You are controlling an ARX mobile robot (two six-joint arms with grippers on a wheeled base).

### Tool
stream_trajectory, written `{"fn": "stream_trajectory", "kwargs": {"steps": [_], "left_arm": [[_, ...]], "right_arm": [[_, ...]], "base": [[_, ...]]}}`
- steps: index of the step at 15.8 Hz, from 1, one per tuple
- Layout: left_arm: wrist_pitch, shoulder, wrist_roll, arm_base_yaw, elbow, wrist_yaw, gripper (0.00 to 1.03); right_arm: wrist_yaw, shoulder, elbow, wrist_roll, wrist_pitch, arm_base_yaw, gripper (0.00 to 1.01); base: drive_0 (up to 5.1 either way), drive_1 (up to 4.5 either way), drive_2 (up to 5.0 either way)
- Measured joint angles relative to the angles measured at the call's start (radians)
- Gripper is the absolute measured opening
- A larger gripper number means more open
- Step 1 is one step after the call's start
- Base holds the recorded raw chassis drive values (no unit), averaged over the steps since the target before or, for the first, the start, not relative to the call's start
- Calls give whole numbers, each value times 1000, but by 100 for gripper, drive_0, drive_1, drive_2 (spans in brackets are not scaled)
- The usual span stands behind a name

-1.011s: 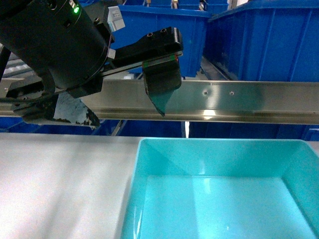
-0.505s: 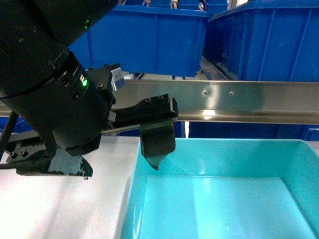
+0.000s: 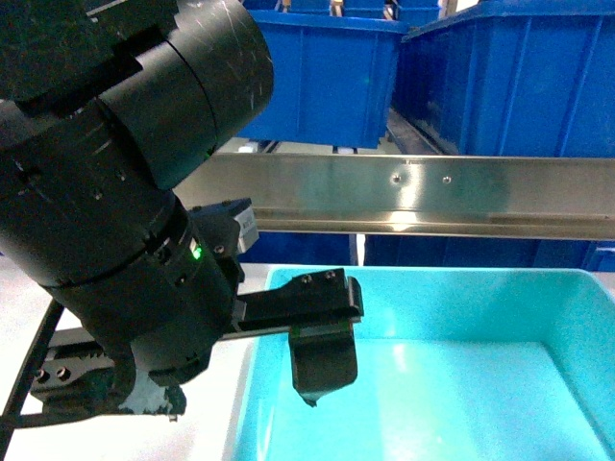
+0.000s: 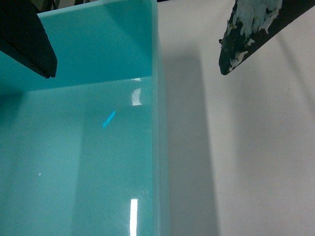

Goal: Organize blue bins on left shelf correctly

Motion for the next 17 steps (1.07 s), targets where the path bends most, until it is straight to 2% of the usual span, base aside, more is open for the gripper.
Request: {"fn": "stream_trajectory", "kwargs": {"steps": [3,5,11,17], "left_arm": [[10,39,-14,-32,-5,0,98],[16,87,-53,-76,-11,-3,98],[5,95,-60,-63,-53,-28,98],[12,114,-59,-58,-77,-23,98]], "right_arm": [[0,14,-1,0,14,-6,98],[-15,26,9,-20,24,-27,98],[-26,35,23,-26,22,-38,98],[-39,36,30,-26,22,-32,98]], "base": [[0,0,0],[0,0,0],[0,0,0],[0,0,0]]}}
